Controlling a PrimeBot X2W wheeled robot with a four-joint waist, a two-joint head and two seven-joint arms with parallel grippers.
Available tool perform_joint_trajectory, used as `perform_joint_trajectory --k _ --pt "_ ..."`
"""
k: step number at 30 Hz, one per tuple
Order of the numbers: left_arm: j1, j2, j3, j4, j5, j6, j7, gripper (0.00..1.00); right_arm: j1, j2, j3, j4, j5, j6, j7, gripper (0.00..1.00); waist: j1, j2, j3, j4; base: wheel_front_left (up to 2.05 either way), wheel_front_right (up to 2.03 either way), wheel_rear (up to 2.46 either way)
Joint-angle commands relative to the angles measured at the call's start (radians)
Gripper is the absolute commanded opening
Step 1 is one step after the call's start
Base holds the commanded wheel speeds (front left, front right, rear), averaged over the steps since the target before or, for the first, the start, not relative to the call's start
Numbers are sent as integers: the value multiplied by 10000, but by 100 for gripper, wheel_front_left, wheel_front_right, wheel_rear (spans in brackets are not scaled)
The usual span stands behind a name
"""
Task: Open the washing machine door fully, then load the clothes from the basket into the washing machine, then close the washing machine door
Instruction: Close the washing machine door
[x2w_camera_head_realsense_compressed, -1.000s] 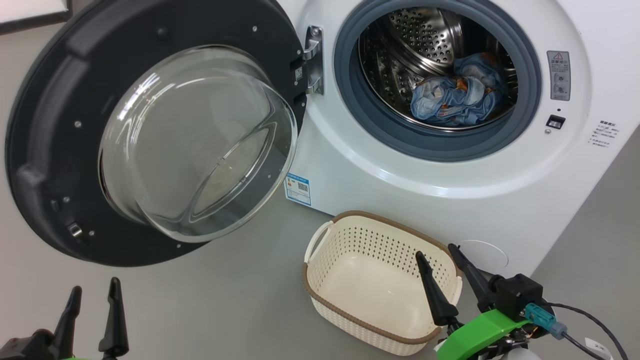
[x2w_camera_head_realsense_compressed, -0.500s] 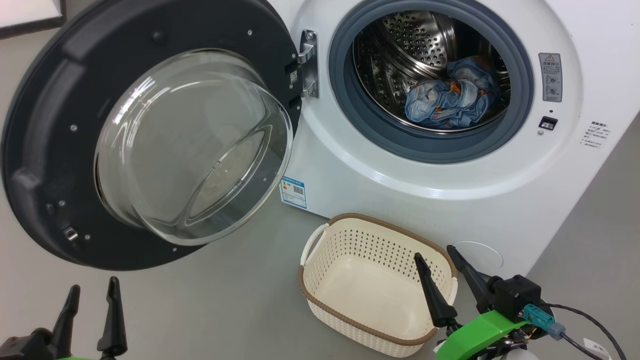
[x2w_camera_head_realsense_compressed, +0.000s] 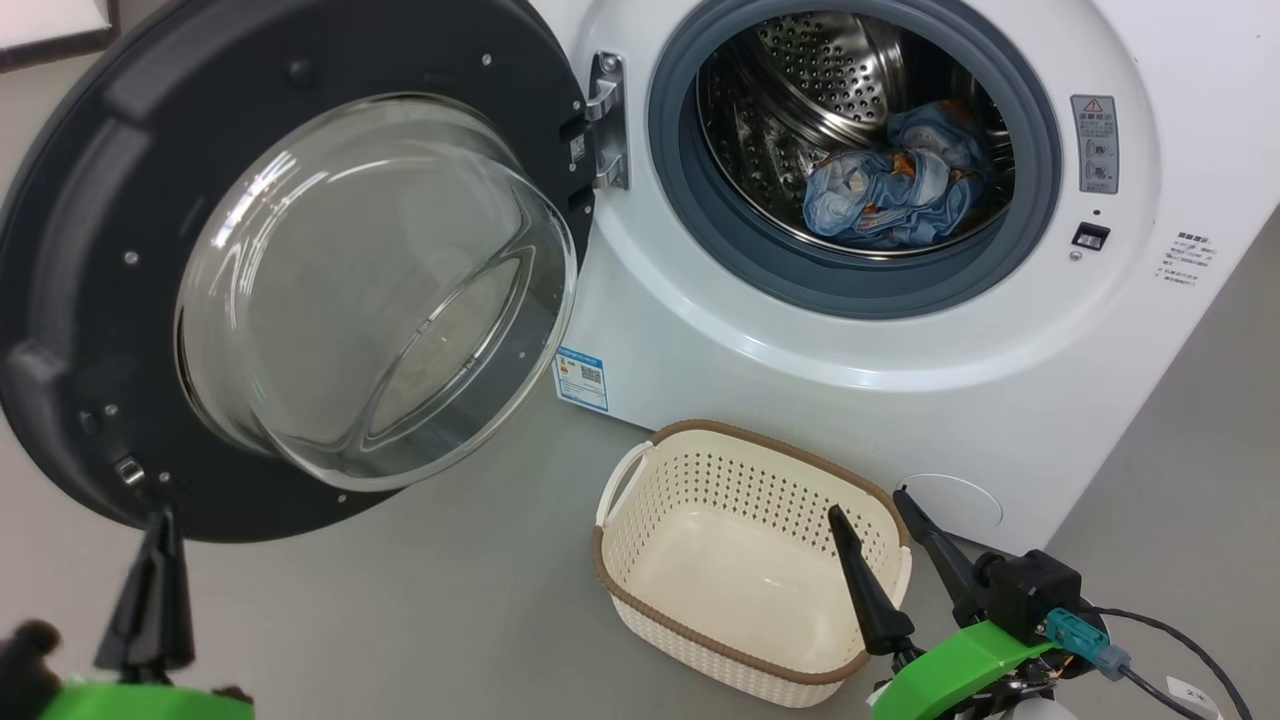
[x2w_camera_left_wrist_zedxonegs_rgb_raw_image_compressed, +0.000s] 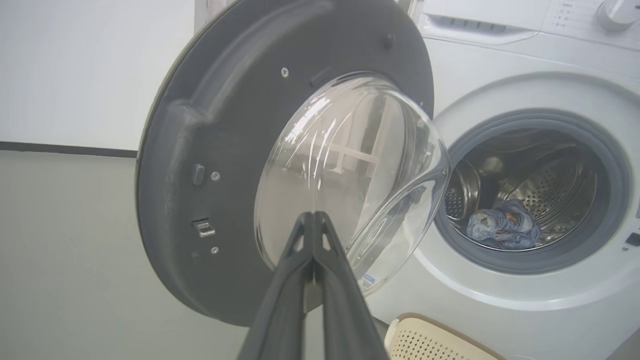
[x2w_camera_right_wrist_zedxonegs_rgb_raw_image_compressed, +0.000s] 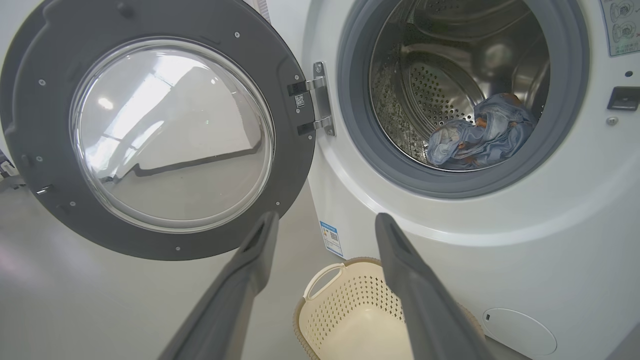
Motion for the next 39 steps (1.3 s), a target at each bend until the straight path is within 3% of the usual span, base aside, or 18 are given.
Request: perform_joint_trajectory --k 1,8,14,21,26,34,39 --pt "-648 379 491 -507 -254 -114 47 0 -355 -58 209 -193 -47 46 -80 100 0 0 6 -13 0 0 0" --pt "-1386 1216 1341 -2182 -1375 -415 700 0 -408 -58 223 -148 -135 46 -80 100 0 0 79 -270 0 0 0" --pt "-2533 2106 2562 -2094 -2750 -485 1428 0 -547 -58 293 -119 -279 46 -80 100 0 0 273 -672 0 0 0" --pt "-4383 3028 3861 818 -5976 -786 2814 0 -753 -58 436 -69 -357 46 -80 100 0 0 444 -1257 0 0 0" --pt "-5510 3629 4405 3205 -7703 -831 4006 0 -832 -58 487 -28 -502 46 -80 100 0 0 494 -1607 0 0 0" --pt "-6466 4378 5199 6684 -9237 -838 5277 0 -910 -58 462 -3 -792 46 -80 100 0 0 807 -2091 0 0 0" --pt "-6476 4575 5411 7829 -9499 -838 5560 0 -942 -58 392 -33 -982 46 -54 100 0 0 1001 -2283 0 0 0"
